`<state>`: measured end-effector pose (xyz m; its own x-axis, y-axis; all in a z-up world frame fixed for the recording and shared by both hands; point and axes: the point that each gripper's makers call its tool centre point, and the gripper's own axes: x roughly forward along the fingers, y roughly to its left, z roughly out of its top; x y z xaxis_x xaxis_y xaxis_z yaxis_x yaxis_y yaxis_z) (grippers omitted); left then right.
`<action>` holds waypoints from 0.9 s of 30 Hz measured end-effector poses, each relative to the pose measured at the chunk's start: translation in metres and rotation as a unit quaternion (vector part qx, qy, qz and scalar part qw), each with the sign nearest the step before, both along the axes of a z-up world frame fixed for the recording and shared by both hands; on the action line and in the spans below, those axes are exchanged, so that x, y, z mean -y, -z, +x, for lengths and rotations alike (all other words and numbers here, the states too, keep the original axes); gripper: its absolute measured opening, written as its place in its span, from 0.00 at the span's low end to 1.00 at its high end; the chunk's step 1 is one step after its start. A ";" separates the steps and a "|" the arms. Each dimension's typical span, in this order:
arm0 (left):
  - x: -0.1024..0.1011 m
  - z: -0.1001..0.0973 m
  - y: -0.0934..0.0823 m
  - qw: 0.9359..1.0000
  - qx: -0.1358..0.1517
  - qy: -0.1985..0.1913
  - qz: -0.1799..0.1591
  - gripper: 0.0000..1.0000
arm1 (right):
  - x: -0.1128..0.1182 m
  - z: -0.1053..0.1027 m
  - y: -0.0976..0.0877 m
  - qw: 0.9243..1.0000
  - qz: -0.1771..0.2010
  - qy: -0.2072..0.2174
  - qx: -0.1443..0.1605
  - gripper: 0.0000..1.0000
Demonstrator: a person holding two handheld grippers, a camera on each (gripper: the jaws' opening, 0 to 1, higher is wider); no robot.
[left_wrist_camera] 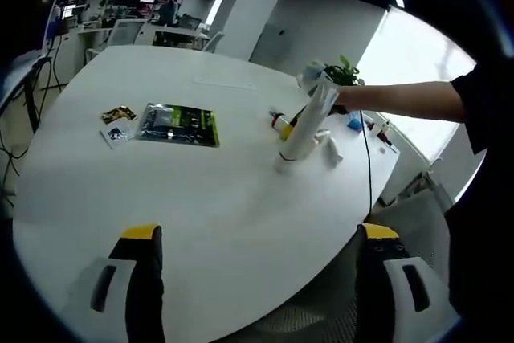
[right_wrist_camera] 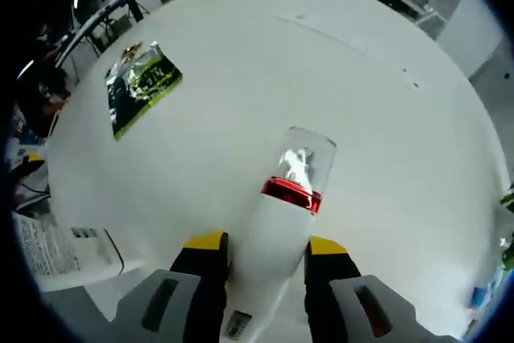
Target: Arrange the skincare products in the storage area until every visible bottle or jar stands upright without overlapping.
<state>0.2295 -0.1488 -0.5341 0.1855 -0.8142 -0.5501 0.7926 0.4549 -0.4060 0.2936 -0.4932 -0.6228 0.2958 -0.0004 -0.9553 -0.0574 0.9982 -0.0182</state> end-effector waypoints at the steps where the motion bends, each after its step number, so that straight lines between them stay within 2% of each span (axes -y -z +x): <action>1: 0.000 0.000 0.000 1.000 0.000 0.000 0.000 0.93 | 0.001 0.000 -0.001 1.000 -0.001 0.012 0.002 0.27; 5: -0.002 0.001 -0.001 1.000 0.002 0.000 0.004 0.93 | -0.002 -0.006 -0.004 1.000 0.003 0.018 -0.008 0.22; 9: -0.005 0.002 0.000 1.000 0.001 -0.004 0.006 0.93 | 0.000 -0.005 -0.004 1.000 0.004 -0.002 -0.011 0.21; 14: -0.004 0.001 -0.002 1.000 0.003 -0.005 0.004 0.92 | -0.001 -0.006 -0.004 1.000 0.003 -0.005 -0.008 0.21; 21: -0.006 -0.002 -0.006 1.000 0.007 -0.004 0.004 0.92 | 0.006 -0.003 -0.007 0.999 -0.021 -0.012 0.025 0.20; 27: -0.008 -0.002 -0.005 1.000 0.008 -0.004 0.006 0.92 | 0.010 0.003 -0.011 0.998 0.007 0.001 0.061 0.20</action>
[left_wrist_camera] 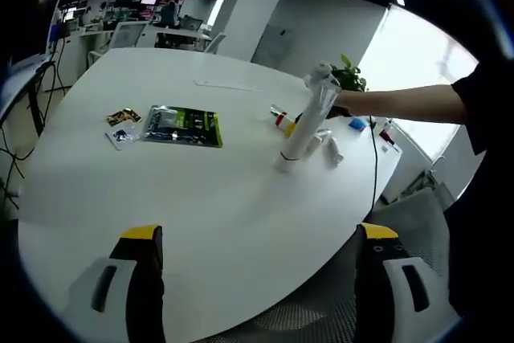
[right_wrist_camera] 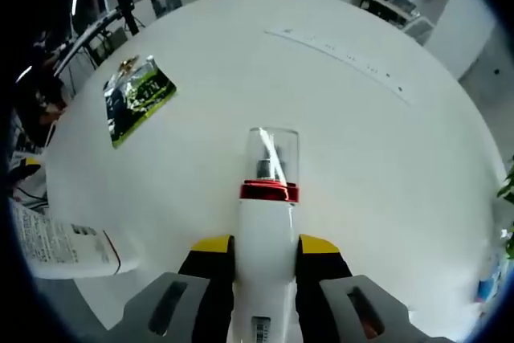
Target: Arrange the skincare products in the storage area until every visible bottle or jar stands upright without overlapping.
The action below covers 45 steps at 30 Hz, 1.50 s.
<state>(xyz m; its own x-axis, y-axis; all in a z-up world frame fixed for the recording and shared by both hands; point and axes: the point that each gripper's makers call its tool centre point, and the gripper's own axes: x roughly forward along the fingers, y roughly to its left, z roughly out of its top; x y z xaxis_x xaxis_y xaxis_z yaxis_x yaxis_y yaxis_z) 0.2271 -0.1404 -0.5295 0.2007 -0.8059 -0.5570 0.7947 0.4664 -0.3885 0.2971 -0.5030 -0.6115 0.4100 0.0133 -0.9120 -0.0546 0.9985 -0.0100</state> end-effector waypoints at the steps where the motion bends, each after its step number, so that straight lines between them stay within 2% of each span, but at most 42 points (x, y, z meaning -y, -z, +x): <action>1: 0.001 0.000 0.000 1.000 0.000 0.001 0.000 0.92 | 0.001 0.000 -0.001 1.000 0.004 0.004 0.005 0.20; 4: 0.005 -0.003 -0.002 1.000 0.001 0.005 -0.001 0.92 | -0.001 -0.001 -0.004 0.999 0.029 0.018 0.024 0.20; 15: 0.013 -0.005 -0.009 1.000 0.007 0.017 -0.009 0.92 | -0.006 -0.011 -0.022 0.994 0.069 0.047 0.071 0.20; 19: 0.013 -0.007 -0.012 1.000 0.009 0.018 -0.011 0.92 | -0.018 -0.024 -0.040 0.991 0.086 0.043 0.095 0.20; 24: 0.013 -0.009 -0.015 1.000 0.011 0.021 -0.017 0.92 | -0.020 -0.027 -0.051 0.983 0.112 0.047 0.135 0.20; 29: 0.016 -0.013 -0.021 0.999 0.014 0.027 -0.023 0.92 | -0.019 -0.036 -0.064 0.981 0.115 0.049 0.148 0.20; 31: 0.016 -0.014 -0.023 0.999 0.016 0.028 -0.025 0.92 | -0.012 -0.036 -0.065 0.980 0.117 0.050 0.155 0.20; 45: 0.020 -0.016 -0.034 0.998 0.025 0.041 -0.032 0.92 | -0.006 -0.061 -0.086 0.971 0.119 0.063 0.196 0.20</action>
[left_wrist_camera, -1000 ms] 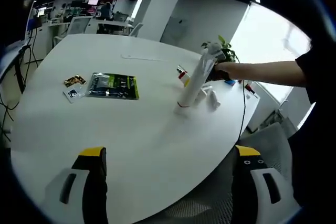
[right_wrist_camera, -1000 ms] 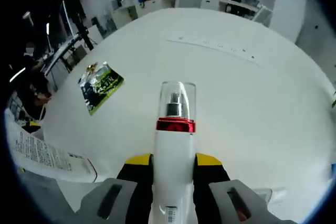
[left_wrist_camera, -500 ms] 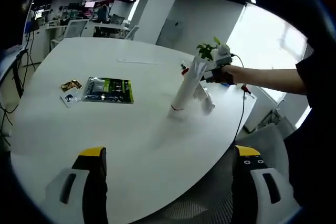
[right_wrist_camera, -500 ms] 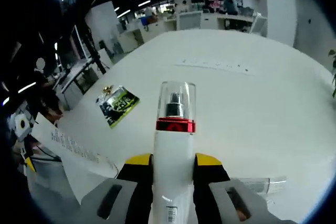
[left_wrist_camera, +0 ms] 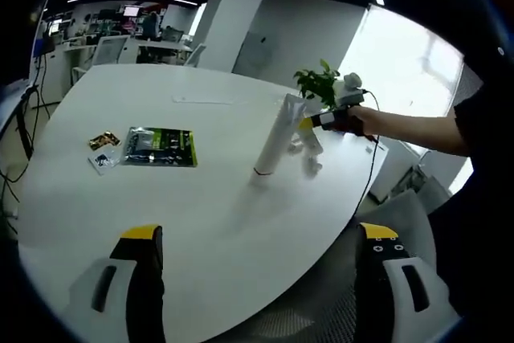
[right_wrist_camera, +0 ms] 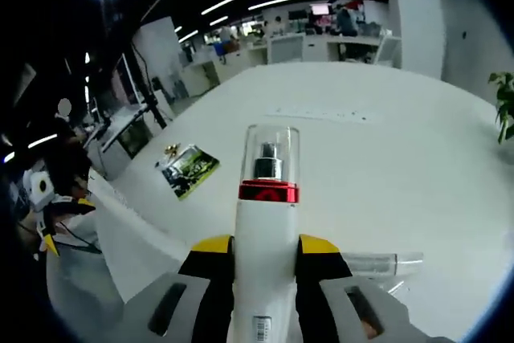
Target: Arrange the skincare products in the storage area until every visible bottle or jar stands upright without overlapping.
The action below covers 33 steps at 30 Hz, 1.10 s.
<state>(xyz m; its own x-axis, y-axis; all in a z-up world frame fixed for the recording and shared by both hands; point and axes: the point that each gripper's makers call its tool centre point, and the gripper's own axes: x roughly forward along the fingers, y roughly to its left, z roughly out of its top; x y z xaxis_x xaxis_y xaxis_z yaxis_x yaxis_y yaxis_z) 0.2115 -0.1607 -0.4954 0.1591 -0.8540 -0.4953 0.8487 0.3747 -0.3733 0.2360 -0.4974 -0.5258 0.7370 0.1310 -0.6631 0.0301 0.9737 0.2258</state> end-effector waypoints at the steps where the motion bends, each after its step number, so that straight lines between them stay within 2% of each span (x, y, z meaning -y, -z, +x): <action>1: 0.000 0.000 -0.001 1.000 0.001 0.000 0.000 0.92 | 0.000 -0.003 -0.002 1.000 -0.002 0.001 0.003 0.20; 6: 0.004 -0.001 -0.006 1.000 0.006 0.007 0.001 0.92 | -0.005 -0.019 -0.019 0.999 -0.032 -0.004 0.017 0.20; 14: 0.011 -0.003 -0.010 1.000 0.012 0.018 0.000 0.92 | -0.012 -0.035 -0.060 0.996 -0.046 0.009 0.082 0.20; 19: 0.016 -0.005 -0.019 0.999 0.015 0.026 -0.013 0.93 | -0.024 -0.049 -0.080 0.992 -0.056 0.020 0.109 0.20; 24: 0.018 -0.006 -0.025 0.999 0.017 0.028 -0.027 0.94 | -0.037 -0.056 -0.097 0.986 -0.064 0.020 0.152 0.20; 26: 0.020 -0.006 -0.028 0.999 0.013 0.027 -0.037 0.94 | -0.047 -0.056 -0.108 0.979 -0.071 0.022 0.190 0.20; 33: 0.025 -0.010 -0.036 0.998 0.021 0.032 -0.043 0.96 | -0.070 -0.062 -0.115 0.972 -0.055 0.043 0.226 0.20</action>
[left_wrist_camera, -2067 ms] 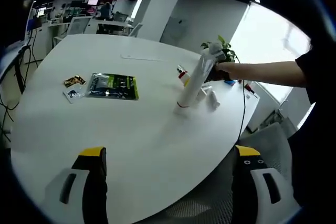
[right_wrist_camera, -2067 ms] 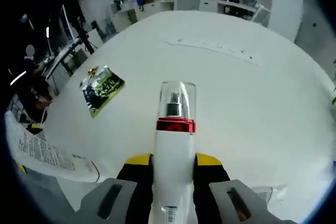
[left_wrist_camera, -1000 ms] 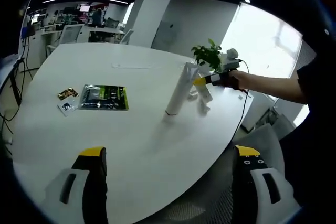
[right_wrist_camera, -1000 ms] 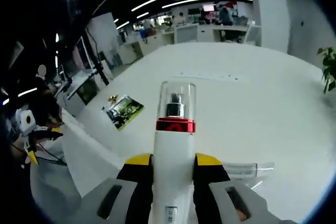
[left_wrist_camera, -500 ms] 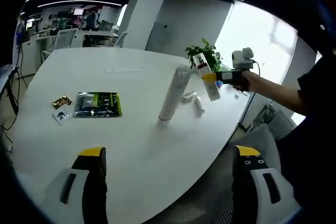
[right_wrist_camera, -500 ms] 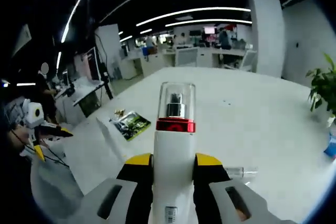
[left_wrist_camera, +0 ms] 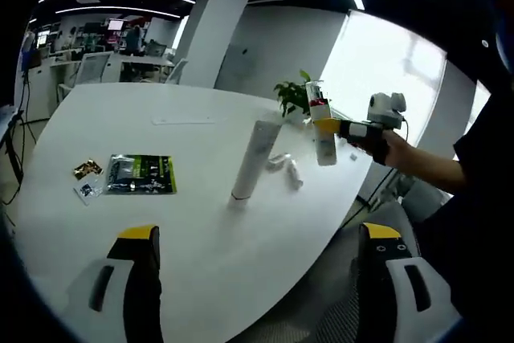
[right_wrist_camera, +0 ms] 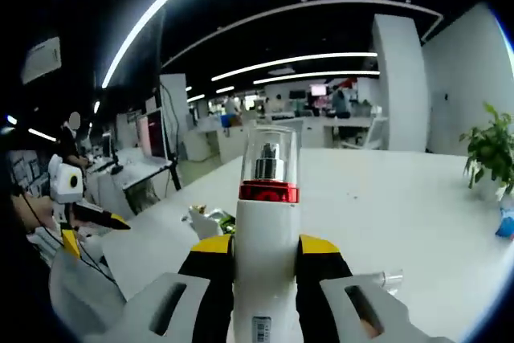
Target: Arrange the skincare products in the storage area until every visible bottle or jar stands upright without overlapping.
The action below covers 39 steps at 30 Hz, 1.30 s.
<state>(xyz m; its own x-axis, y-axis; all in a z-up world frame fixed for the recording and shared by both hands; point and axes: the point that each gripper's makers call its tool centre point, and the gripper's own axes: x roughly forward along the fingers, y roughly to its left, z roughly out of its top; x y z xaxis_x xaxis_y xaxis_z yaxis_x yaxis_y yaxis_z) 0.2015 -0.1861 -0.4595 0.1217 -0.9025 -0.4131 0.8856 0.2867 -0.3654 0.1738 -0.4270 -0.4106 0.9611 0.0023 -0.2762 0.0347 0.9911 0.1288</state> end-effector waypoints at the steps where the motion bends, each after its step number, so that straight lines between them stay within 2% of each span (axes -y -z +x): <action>1: 0.000 0.000 -0.001 1.000 0.000 0.001 -0.002 0.96 | -0.003 -0.001 -0.001 1.000 0.002 0.000 0.002 0.20; 7: -0.002 0.002 -0.008 1.000 0.005 -0.003 -0.006 0.97 | -0.012 -0.012 -0.005 1.000 0.015 0.020 0.015 0.20; 12: -0.003 0.003 -0.010 1.000 0.008 -0.004 0.000 0.97 | -0.033 -0.016 -0.007 1.000 0.013 0.007 0.024 0.21; 15: 0.001 0.004 -0.017 1.000 0.007 -0.007 -0.009 0.97 | -0.047 -0.014 -0.006 1.000 0.006 -0.011 0.021 0.21; 18: 0.011 -0.002 -0.037 0.999 0.010 0.003 -0.032 0.97 | -0.065 -0.012 -0.006 0.999 -0.019 -0.045 0.015 0.21; 21: 0.023 -0.010 -0.060 0.998 0.003 0.015 -0.062 0.96 | -0.093 -0.010 -0.010 0.996 -0.044 -0.077 0.019 0.21; 28: 0.045 -0.022 -0.090 0.995 0.020 0.035 -0.086 0.94 | -0.143 0.000 -0.006 0.991 -0.051 -0.123 0.013 0.21; 31: 0.050 -0.027 -0.090 0.995 0.024 0.045 -0.083 0.93 | -0.158 0.001 -0.008 0.988 -0.057 -0.145 0.016 0.21; 35: 0.052 -0.034 -0.083 0.996 0.020 0.061 -0.070 0.88 | -0.174 0.001 -0.012 0.983 -0.070 -0.167 0.019 0.21; 39: 0.055 -0.038 -0.090 0.995 0.017 0.065 -0.080 0.82 | -0.184 0.001 -0.014 0.980 -0.081 -0.180 0.020 0.21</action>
